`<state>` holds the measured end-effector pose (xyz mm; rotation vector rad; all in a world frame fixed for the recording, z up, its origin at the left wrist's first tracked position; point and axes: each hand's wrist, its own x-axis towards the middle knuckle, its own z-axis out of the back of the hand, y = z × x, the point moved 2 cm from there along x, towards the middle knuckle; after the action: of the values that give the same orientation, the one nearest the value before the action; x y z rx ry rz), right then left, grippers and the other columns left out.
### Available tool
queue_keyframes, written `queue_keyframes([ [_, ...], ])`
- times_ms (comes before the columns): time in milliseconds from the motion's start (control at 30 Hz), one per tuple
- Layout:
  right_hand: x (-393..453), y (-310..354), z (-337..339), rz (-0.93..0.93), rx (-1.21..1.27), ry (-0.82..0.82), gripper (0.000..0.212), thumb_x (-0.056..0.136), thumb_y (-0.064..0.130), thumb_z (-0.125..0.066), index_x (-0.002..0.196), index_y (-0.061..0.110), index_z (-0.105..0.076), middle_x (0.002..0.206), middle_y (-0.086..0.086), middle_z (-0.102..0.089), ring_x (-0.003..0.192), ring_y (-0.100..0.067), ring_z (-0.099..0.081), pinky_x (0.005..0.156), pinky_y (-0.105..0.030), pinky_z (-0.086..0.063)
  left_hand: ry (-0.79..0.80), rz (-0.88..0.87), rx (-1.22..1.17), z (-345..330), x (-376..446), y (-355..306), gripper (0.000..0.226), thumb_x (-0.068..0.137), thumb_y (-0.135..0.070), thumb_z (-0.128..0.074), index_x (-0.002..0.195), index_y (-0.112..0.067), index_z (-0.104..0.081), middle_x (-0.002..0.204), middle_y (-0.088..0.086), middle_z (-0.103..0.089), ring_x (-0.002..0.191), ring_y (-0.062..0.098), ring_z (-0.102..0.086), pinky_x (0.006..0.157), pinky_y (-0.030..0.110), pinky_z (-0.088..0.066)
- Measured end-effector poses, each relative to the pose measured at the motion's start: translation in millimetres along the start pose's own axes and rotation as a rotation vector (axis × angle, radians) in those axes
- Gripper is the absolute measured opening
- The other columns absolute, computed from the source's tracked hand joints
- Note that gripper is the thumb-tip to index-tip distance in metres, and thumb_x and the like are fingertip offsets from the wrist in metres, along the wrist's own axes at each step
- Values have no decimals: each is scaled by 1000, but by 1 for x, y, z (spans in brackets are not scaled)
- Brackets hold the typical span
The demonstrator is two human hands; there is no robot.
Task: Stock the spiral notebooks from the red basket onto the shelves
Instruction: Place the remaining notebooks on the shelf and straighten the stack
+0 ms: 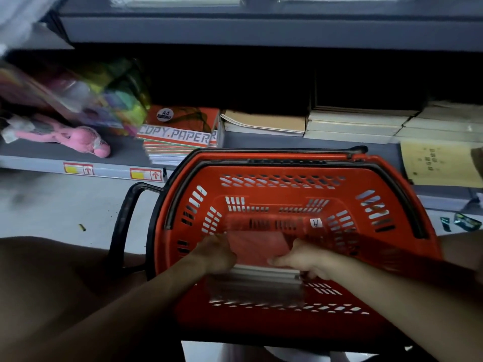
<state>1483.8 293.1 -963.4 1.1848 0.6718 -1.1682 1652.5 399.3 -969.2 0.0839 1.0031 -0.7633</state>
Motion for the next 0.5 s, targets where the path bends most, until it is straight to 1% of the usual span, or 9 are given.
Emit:
queue_keyframes([
  [67, -5, 1, -2, 13, 6, -22, 59, 92, 34, -69, 137, 3, -48, 134, -9, -57, 117, -21, -59, 87, -25, -46, -7, -10, 2, -1, -7, -2, 27, 91, -25, -55, 109, -11, -69, 118, 10, -71, 110, 26, -66, 96, 33, -53],
  [133, -7, -1, -6, -7, -14, -57, 64, 89, 40, -72, 135, 3, -47, 116, -6, -59, 110, -24, -65, 88, -32, -54, -53, -3, -29, -2, -13, -2, 29, 91, -24, -55, 113, -13, -71, 118, 9, -71, 109, 25, -67, 95, 31, -53],
  [167, -7, -2, -8, -12, -40, -84, 67, 87, 44, -73, 134, 3, -48, 108, -4, -59, 104, -23, -68, 85, -33, -56, -76, 14, -71, -2, -18, -1, 29, 89, -22, -55, 111, -15, -73, 116, 7, -73, 107, 23, -68, 93, 28, -54],
  [233, -11, -3, -10, -2, -56, -151, 65, 84, 45, -76, 128, 4, -54, 98, -1, -61, 96, -22, -71, 80, -32, -58, -118, 49, -168, -5, -26, 1, 24, 86, -18, -54, 97, -18, -75, 107, 3, -75, 102, 19, -70, 88, 23, -54],
  [300, -18, -5, -10, -1, 20, -200, 64, 81, 40, -80, 127, 5, -54, 95, 1, -61, 92, -19, -71, 78, -30, -60, -140, 39, -231, -6, -37, 0, 24, 86, -12, -51, 86, -23, -73, 102, -2, -74, 100, 15, -69, 88, 22, -53],
  [367, -26, -7, -10, -5, 110, -214, 61, 80, 31, -83, 126, 6, -52, 100, 0, -60, 91, -17, -67, 74, -26, -59, -149, 36, -292, -5, -46, -5, 24, 91, -10, -51, 81, -20, -70, 105, 0, -73, 102, 18, -68, 91, 27, -54],
  [433, -33, -8, -11, -10, 218, -180, 39, 81, 19, -82, 108, 7, -55, 102, -3, -60, 89, -16, -62, 69, -23, -53, -190, 53, -410, -7, -54, -7, 25, 95, -10, -53, 74, -22, -60, 102, 3, -67, 96, 20, -64, 91, 33, -53],
  [467, -36, -8, -11, -10, 284, -147, 26, 83, 13, -80, 95, 9, -57, 98, -4, -62, 89, -16, -61, 69, -23, -52, -235, 69, -520, -9, -56, -5, 23, 95, -10, -55, 75, -22, -60, 100, 2, -66, 93, 20, -63, 90, 36, -55],
  [500, -39, -8, -9, -12, 353, -114, 20, 85, 6, -76, 85, 10, -56, 94, -4, -63, 88, -17, -62, 70, -24, -53, -285, 91, -658, -13, -61, -5, 18, 94, -10, -56, 81, -19, -64, 97, 0, -67, 90, 21, -65, 87, 37, -58],
])
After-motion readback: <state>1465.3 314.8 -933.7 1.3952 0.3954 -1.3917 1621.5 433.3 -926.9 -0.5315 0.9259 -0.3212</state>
